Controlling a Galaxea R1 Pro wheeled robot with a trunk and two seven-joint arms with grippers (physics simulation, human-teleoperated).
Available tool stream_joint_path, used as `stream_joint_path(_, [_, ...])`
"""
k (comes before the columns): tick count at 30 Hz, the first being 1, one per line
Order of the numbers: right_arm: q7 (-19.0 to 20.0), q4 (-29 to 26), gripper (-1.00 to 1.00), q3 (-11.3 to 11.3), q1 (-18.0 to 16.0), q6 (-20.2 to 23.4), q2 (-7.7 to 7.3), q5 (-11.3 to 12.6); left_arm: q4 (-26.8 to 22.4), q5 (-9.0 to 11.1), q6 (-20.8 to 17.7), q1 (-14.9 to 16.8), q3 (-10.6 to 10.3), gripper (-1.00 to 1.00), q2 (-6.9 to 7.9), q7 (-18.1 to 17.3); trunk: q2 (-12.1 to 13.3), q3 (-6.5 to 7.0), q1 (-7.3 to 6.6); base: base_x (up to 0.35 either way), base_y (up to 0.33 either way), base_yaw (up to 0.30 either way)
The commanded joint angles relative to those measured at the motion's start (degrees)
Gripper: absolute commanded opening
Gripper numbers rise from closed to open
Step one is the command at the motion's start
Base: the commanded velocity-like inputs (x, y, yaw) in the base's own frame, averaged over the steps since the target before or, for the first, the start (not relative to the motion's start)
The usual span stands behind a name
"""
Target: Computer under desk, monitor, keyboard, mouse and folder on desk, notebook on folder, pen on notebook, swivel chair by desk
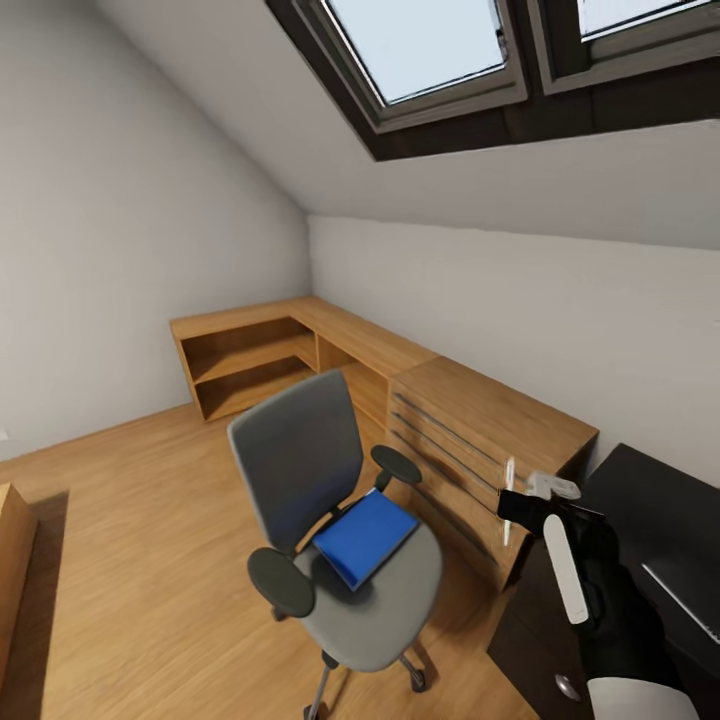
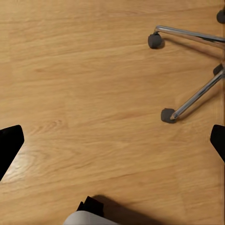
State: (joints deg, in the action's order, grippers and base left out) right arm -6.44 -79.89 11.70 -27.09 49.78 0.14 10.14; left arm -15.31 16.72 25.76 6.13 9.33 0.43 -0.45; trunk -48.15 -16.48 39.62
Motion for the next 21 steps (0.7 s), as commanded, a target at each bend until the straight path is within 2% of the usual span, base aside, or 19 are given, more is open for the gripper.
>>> stream_joint_path(1, [-0.50, -0.07, -1.00, 0.06, -0.04, 0.20, 0.02, 0.67, 0.02, 0.42, 0.17, 0.03, -0.17, 1.00, 0.01, -0.04, 0.36, 0.11, -0.22, 0.000, 0.000, -0.202])
stream_joint_path(3, [-0.50, -0.12, -1.00, 0.16, -0.01, 0.22, 0.00, 0.67, 0.04, 0.42, 0.17, 0.03, -0.18, 1.00, 0.00, -0.04, 1.16, 0.47, -0.66, 0.000, 0.000, -0.221])
stream_joint_path(8, [-0.50, -0.06, -1.00, 0.69, 0.01, 0.23, -0.12, 0.65, 0.10, 0.49, 0.17, 0.03, -0.25, 1.00, 0.07, 0.00, 1.16, 0.47, -0.66, 0.000, 0.000, -0.248])
stream_joint_path(16, [-0.50, 0.12, -1.00, 4.92, 0.01, 0.16, -0.22, 0.55, 0.11, 0.50, 0.17, 0.03, -0.28, 1.00, 0.08, 0.01, 1.16, 0.47, -0.66, 0.000, 0.000, -0.258])
stream_joint_path(21, [-0.50, 0.21, -1.00, 5.42, 0.02, 0.11, -0.22, 0.50, 0.11, 0.50, 0.17, 0.03, -0.28, 1.00, 0.09, 0.01, 1.16, 0.47, -0.66, 0.000, 0.000, -0.260])
